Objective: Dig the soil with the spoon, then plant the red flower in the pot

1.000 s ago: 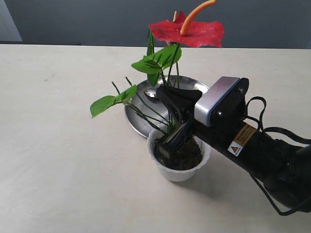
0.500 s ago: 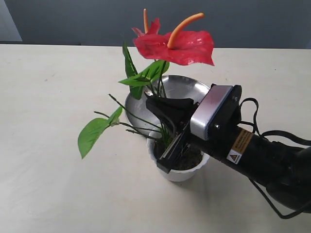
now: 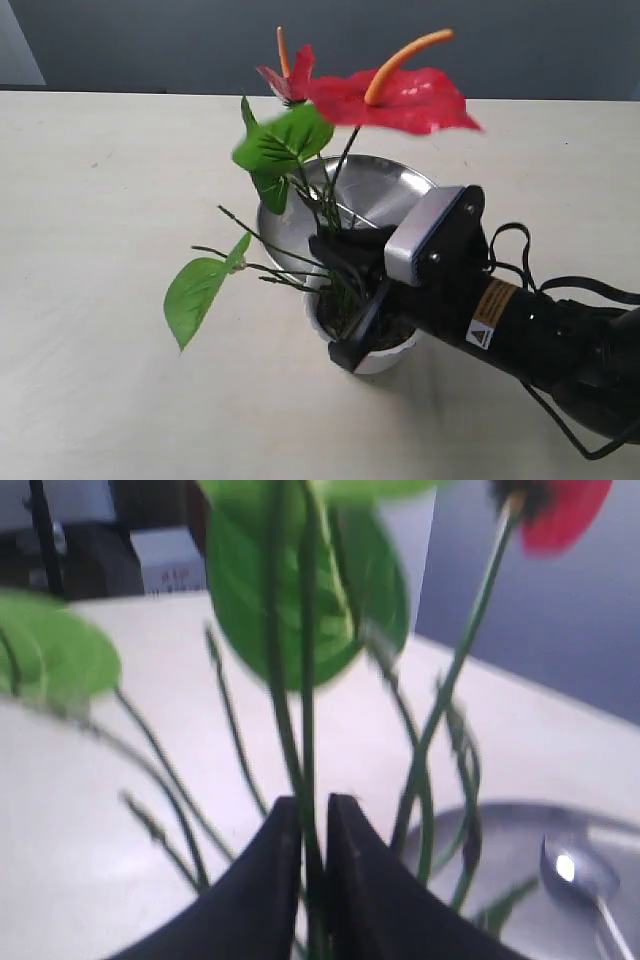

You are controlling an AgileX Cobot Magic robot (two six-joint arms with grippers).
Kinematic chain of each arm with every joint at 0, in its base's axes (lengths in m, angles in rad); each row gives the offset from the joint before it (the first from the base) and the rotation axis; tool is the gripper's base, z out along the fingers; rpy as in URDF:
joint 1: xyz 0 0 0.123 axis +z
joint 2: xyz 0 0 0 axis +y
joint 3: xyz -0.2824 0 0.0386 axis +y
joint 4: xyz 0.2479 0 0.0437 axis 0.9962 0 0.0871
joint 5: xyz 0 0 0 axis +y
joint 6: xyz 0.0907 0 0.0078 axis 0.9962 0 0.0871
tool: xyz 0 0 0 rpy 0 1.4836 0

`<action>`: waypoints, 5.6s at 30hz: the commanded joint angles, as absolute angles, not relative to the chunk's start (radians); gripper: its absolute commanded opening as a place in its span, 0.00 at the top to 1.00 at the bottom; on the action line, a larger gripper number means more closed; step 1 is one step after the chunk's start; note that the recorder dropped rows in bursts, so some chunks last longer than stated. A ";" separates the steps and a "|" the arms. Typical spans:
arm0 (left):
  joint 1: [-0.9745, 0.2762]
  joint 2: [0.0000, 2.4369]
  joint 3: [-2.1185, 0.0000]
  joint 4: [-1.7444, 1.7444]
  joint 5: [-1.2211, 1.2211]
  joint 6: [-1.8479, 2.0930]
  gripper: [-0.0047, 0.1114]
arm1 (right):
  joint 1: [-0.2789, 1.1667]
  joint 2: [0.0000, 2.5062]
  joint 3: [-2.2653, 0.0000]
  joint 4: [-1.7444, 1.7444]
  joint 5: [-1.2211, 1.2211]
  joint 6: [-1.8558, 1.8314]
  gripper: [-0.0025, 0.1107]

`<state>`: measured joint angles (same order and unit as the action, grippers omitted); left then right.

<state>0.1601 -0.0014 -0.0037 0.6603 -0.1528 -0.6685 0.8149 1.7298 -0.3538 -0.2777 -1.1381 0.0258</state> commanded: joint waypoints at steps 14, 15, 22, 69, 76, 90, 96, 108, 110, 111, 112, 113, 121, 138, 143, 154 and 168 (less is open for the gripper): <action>0.158 0.000 0.000 0.659 -0.155 -0.671 0.96 | 0.816 1.539 -0.257 -0.264 -0.965 0.079 0.69; 0.158 0.000 0.000 0.659 -0.155 -0.671 0.96 | 0.816 1.531 -0.253 -0.270 -0.960 0.079 0.69; 0.158 0.000 0.000 0.659 -0.155 -0.671 0.96 | 0.816 1.468 -0.252 -0.282 -0.844 0.124 0.69; 0.158 0.000 0.000 0.659 -0.158 -0.671 0.96 | 0.816 0.483 0.000 -0.529 -0.654 1.276 0.95; 0.158 0.000 0.000 0.659 -0.158 -0.671 0.96 | 0.816 0.483 0.000 -0.455 -0.647 1.116 0.95; 0.158 0.000 0.000 0.659 -0.158 -0.671 0.96 | 0.518 0.000 0.000 -0.455 -0.527 0.937 0.95; 0.158 0.000 0.000 0.659 -0.155 -0.671 0.96 | 0.384 0.000 0.000 -0.518 -0.511 0.995 0.95; 0.158 0.000 0.000 0.659 -0.155 -0.671 0.96 | 0.384 0.000 0.000 -0.488 -0.260 0.985 0.95; 0.158 0.000 0.000 0.659 -0.155 -0.671 0.96 | 0.384 0.000 0.000 -0.315 -0.198 0.845 0.95; 0.158 0.000 0.000 0.659 -0.155 -0.671 0.96 | 0.384 0.000 0.000 -0.174 -0.154 0.727 0.95; 0.158 0.000 0.000 0.659 -0.155 -0.671 0.96 | 0.384 0.000 0.000 -0.039 -0.120 0.596 0.95; 0.158 0.000 0.000 0.659 -0.155 -0.671 0.96 | 0.384 0.000 0.000 0.029 -0.100 0.492 0.95; 0.158 0.000 0.000 0.659 -0.153 -0.671 0.96 | 0.336 0.000 0.000 -0.038 -0.081 0.309 0.95; 0.158 0.000 0.000 0.659 -0.158 -0.671 0.96 | 0.119 0.000 0.000 0.060 -0.053 0.238 0.95; 0.158 0.000 0.000 0.659 -0.158 -0.671 0.96 | 0.119 0.000 0.000 0.057 -0.041 0.238 0.95; 0.156 0.000 0.000 0.659 -0.157 -0.671 0.96 | 0.119 0.000 0.000 0.057 -0.041 0.238 0.95; 0.045 0.000 0.000 0.659 -0.157 -0.671 0.96 | 0.119 0.000 0.000 0.057 -0.033 0.238 0.95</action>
